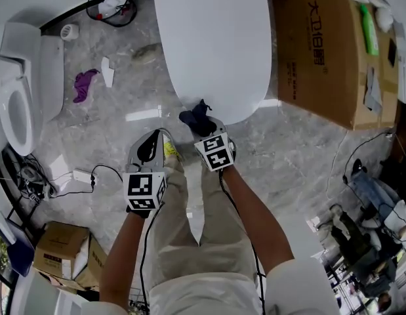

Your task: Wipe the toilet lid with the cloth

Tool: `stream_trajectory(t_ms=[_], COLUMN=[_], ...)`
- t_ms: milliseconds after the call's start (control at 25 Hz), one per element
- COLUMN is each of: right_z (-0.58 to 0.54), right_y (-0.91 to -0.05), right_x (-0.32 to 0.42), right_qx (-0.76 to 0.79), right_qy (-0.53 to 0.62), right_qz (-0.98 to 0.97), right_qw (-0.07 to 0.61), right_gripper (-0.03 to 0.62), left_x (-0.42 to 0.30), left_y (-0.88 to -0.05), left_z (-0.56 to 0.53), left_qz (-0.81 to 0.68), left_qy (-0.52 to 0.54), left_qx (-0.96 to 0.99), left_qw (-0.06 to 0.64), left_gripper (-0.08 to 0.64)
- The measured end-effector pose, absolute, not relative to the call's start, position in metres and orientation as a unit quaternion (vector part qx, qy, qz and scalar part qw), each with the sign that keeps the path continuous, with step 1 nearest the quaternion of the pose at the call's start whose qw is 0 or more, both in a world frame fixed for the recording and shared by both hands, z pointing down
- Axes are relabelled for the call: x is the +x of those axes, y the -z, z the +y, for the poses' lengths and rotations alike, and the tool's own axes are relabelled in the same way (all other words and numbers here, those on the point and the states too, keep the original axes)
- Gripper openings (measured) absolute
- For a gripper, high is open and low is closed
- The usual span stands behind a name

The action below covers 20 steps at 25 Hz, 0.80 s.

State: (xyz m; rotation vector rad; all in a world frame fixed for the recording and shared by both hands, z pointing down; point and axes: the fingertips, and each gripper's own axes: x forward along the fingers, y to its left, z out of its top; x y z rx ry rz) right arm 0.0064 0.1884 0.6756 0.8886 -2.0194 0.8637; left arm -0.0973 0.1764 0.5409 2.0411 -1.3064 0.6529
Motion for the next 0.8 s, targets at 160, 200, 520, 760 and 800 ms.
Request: stream_trajectory(t_ms=[160,200,520,760,800], right_z=[0.202,0.202,0.203,0.201,0.199], right_y=[-0.697,-0.697,-0.697,-0.698,-0.699], right_x=[0.024,0.028,0.054,0.083,0.09], right_qx=[0.338,0.338,0.328,0.35,0.357], right_qy=[-0.345,-0.345,-0.333,-0.335,-0.332], right_qz=[-0.778,-0.778,-0.777,-0.766,-0.764], right_qw=[0.402,0.402,0.421,0.423,0.422], right_gripper=[0.138,0.138,0.138,0.14,0.14], left_x=[-0.099,-0.099,-0.087,-0.078,-0.076], left_y=[-0.541,-0.542,-0.543,-0.54,-0.539], left_z=[0.177,0.178,0.178,0.172,0.171], left_qz=[-0.496,-0.497,-0.488,-0.481,-0.48], left_qy=[-0.247,-0.248,-0.247,-0.25,-0.25], left_qx=[0.771,0.771,0.775,0.781,0.783], left_qw=[0.312,0.313,0.315,0.309,0.308], left_gripper=[0.002,0.002,0.002,0.002,0.002])
